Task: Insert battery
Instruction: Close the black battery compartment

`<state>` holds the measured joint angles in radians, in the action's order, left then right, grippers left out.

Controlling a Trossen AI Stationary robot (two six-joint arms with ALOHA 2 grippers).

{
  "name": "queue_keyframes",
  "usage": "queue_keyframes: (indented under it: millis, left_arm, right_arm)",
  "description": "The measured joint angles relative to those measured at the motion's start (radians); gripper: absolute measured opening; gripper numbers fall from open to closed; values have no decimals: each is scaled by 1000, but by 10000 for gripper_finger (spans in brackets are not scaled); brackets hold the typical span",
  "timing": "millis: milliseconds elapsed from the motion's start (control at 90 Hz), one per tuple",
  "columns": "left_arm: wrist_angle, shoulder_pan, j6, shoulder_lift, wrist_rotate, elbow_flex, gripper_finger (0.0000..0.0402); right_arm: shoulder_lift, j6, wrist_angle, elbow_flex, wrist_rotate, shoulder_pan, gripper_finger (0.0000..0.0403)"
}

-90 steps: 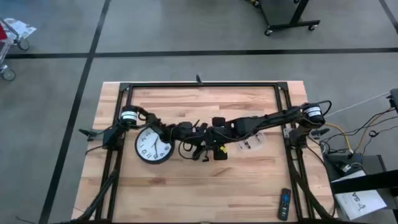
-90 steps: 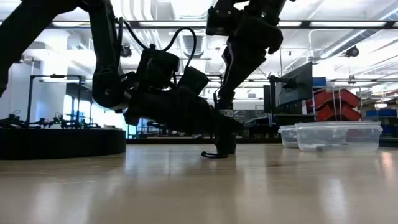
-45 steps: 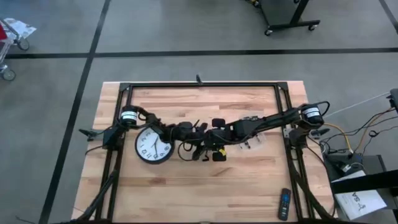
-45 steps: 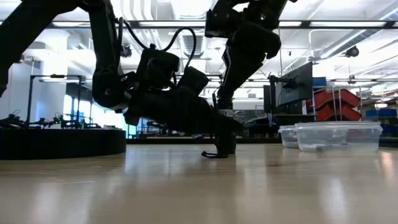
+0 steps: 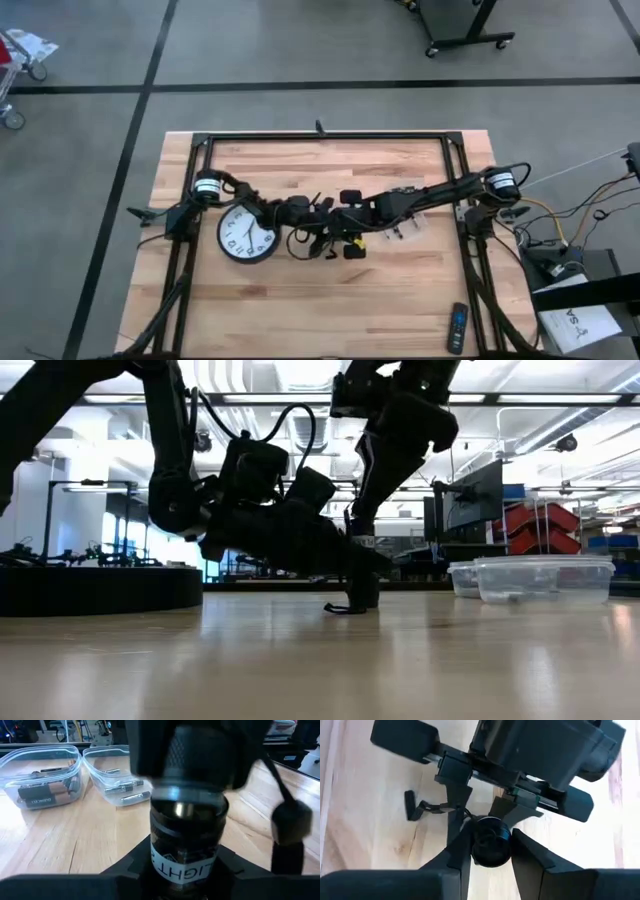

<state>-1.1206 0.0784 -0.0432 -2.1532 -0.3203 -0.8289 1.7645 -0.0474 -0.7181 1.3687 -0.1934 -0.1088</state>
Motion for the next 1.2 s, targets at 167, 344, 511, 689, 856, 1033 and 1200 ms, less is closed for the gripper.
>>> queue_keyframes:
  millis: [167,344,511,689,856,1033,1200]
  left_arm:
    - [6,0,1,0,-1,-7,119]
    - [7,0,1,0,-1,-10,120]
    - [4,0,1,0,-2,-10,114]
    - [3,0,1,0,-2,-10,120]
    - [2,0,1,0,0,-19,127]
    - [22,-1,1,0,-1,-34,121]
    - [30,-1,1,0,-1,-35,109]
  right_arm:
    - [-1,-52,-51,29,69,14,87]
    - [2,-130,-64,31,99,33,87]
    - [16,-177,-60,36,140,44,87]
    - [19,-207,-58,39,142,49,87]
    - [27,-231,-73,70,146,51,87]
    - [26,-241,-70,84,150,60,87]
    - [26,-238,-65,84,155,64,87]
